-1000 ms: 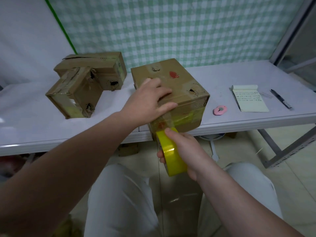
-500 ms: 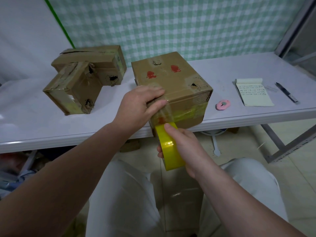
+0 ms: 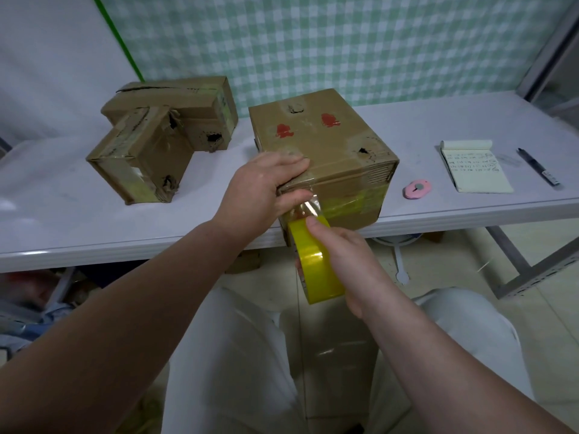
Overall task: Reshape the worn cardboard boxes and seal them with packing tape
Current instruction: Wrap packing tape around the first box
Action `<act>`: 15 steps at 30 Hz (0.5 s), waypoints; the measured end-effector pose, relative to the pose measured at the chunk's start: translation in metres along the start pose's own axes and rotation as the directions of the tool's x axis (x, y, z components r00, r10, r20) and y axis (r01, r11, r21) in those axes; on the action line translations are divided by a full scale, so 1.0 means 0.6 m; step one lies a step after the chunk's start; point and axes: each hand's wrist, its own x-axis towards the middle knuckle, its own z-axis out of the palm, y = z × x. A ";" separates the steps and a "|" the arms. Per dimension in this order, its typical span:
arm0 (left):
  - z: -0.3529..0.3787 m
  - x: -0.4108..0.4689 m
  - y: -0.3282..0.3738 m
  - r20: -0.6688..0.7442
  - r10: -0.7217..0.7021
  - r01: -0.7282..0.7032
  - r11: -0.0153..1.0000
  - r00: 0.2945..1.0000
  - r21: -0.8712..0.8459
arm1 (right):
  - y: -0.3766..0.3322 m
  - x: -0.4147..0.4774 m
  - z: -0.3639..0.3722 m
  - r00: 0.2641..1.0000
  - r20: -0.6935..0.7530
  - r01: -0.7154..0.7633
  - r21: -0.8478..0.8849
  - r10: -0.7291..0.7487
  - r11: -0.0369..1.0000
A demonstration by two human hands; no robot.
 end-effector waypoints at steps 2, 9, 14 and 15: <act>0.000 -0.001 0.000 0.013 -0.017 0.017 1.000 1.000 -0.010 | -0.005 -0.007 -0.001 0.999 -0.049 0.009 -0.046 -0.011 0.999; -0.006 0.000 0.000 0.092 -0.031 0.032 0.999 0.995 -0.009 | -0.011 -0.011 0.000 0.999 -0.048 0.005 -0.090 -0.009 0.996; -0.012 0.005 0.003 0.124 -0.084 0.089 0.995 0.989 -0.037 | -0.011 0.002 -0.006 0.988 -0.106 0.069 -0.330 -0.110 0.942; -0.013 0.006 0.002 0.130 -0.094 0.100 0.994 0.987 -0.044 | -0.014 0.006 -0.009 0.973 -0.150 0.094 -0.440 -0.177 0.893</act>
